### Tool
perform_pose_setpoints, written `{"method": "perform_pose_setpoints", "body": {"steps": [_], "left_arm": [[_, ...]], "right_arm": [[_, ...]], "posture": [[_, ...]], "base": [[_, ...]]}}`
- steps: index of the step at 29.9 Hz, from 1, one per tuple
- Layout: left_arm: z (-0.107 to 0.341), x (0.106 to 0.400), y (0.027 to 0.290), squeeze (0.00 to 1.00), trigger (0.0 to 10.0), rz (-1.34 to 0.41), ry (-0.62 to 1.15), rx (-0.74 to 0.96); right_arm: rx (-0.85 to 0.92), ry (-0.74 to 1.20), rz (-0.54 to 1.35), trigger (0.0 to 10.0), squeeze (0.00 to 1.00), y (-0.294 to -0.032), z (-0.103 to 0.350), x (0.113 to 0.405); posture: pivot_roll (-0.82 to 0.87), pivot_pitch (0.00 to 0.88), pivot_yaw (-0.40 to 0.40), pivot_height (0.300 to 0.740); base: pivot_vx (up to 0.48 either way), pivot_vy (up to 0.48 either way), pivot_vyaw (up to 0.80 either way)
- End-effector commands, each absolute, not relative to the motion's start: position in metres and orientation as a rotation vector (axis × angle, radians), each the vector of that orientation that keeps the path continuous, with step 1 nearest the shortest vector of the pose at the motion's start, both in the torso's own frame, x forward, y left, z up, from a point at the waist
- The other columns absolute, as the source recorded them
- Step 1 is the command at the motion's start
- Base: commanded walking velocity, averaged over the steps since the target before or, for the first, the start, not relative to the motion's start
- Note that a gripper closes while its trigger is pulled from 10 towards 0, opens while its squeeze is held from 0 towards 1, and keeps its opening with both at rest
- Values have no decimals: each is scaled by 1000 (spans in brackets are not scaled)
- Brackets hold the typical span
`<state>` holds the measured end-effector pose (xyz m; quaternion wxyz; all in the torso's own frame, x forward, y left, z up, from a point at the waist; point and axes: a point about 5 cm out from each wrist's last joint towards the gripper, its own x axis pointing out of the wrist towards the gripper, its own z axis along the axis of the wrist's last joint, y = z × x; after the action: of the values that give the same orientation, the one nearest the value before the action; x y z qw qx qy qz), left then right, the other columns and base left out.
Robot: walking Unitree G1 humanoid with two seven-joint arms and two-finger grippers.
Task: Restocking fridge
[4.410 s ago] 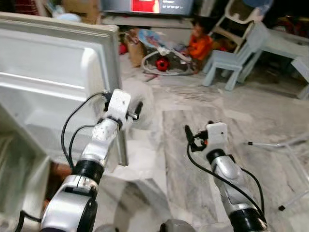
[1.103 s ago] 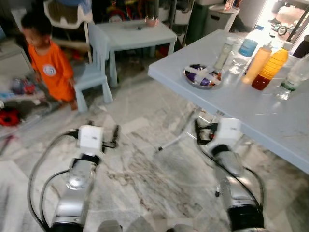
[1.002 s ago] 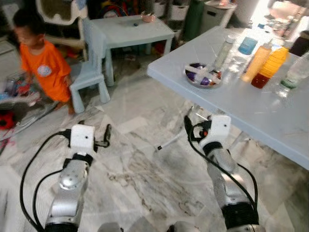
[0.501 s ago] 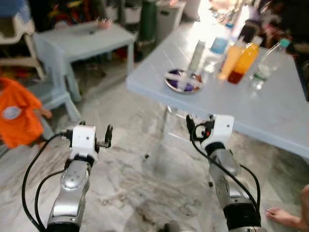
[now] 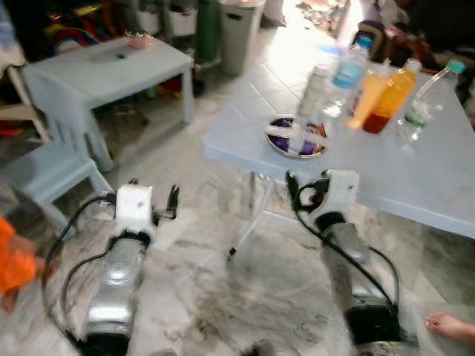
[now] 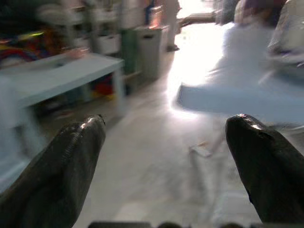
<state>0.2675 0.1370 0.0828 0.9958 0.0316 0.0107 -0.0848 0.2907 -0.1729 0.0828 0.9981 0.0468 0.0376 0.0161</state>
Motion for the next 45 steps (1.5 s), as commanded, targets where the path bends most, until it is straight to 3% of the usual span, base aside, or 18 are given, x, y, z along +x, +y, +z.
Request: {"method": "perform_pose_setpoints", "body": {"steps": [1, 12, 20, 28, 45], "left_arm": [[85, 268, 150, 0, 10000, -139, 16, 95], [86, 270, 147, 0, 10000, -153, 5, 96], [88, 269, 145, 0, 10000, -168, -12, 92], [88, 270, 144, 0, 10000, -181, -17, 94], [90, 269, 142, 0, 10000, -195, -22, 97]], "right_arm": [[112, 51, 71, 10000, 0, -160, 89, 295], [113, 51, 70, 10000, 0, -159, 89, 297], [107, 54, 48, 10000, 0, -160, 88, 296], [115, 45, 7, 10000, 0, -165, 89, 297], [226, 52, -148, 10000, 0, -187, 94, 312]], "posture": [[25, 2, -73, 740], [25, 0, -73, 740], [23, 0, -71, 740], [25, 0, -68, 740], [33, 8, -57, 740]], "base": [[356, 319, 0], [356, 322, -520], [0, 0, 0], [0, 0, -800], [0, 0, 0]]}}
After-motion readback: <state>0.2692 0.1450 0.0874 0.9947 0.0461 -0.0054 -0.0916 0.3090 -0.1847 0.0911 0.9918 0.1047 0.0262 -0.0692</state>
